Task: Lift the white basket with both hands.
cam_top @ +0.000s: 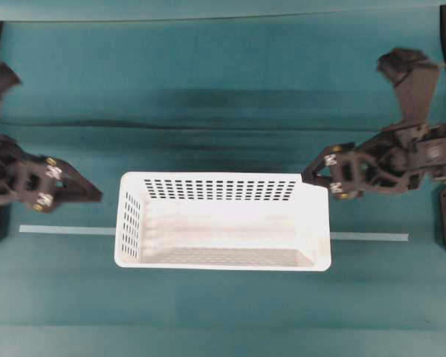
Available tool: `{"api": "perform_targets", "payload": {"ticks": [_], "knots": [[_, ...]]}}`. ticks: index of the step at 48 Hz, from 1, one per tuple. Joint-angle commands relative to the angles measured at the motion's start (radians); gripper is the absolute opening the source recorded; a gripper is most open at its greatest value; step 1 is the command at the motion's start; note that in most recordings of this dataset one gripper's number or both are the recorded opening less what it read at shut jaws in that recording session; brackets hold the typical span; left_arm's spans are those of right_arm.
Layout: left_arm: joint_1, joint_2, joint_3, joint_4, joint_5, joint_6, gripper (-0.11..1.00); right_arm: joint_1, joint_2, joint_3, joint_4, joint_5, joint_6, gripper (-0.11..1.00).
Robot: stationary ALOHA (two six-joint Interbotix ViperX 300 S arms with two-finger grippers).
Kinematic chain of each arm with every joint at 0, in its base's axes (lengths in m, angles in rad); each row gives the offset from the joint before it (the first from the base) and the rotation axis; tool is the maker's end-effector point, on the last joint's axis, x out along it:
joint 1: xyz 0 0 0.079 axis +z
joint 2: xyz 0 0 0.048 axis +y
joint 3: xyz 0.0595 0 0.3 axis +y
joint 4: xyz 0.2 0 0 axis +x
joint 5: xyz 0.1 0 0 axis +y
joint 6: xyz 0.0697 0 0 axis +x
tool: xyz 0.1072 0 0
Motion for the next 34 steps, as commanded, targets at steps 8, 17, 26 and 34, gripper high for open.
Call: {"api": "perform_targets", "payload": {"ticks": [8,17,26,34], "knots": [[0.009,-0.170,-0.014,0.005,-0.055,0.207,0.87,0.002,-0.104,0.051,-0.058,-0.270,-0.172,0.95],[0.008,-0.285,-0.035,0.005,-0.071,0.430,0.87,0.000,-0.209,0.086,-0.086,-0.339,-0.377,0.94],[0.005,-0.356,-0.063,0.005,-0.075,0.667,0.86,0.002,-0.314,0.114,-0.087,-0.350,-0.611,0.94],[-0.003,-0.365,-0.064,0.003,-0.074,0.827,0.86,0.011,-0.393,0.132,-0.087,-0.370,-0.819,0.94]]}}
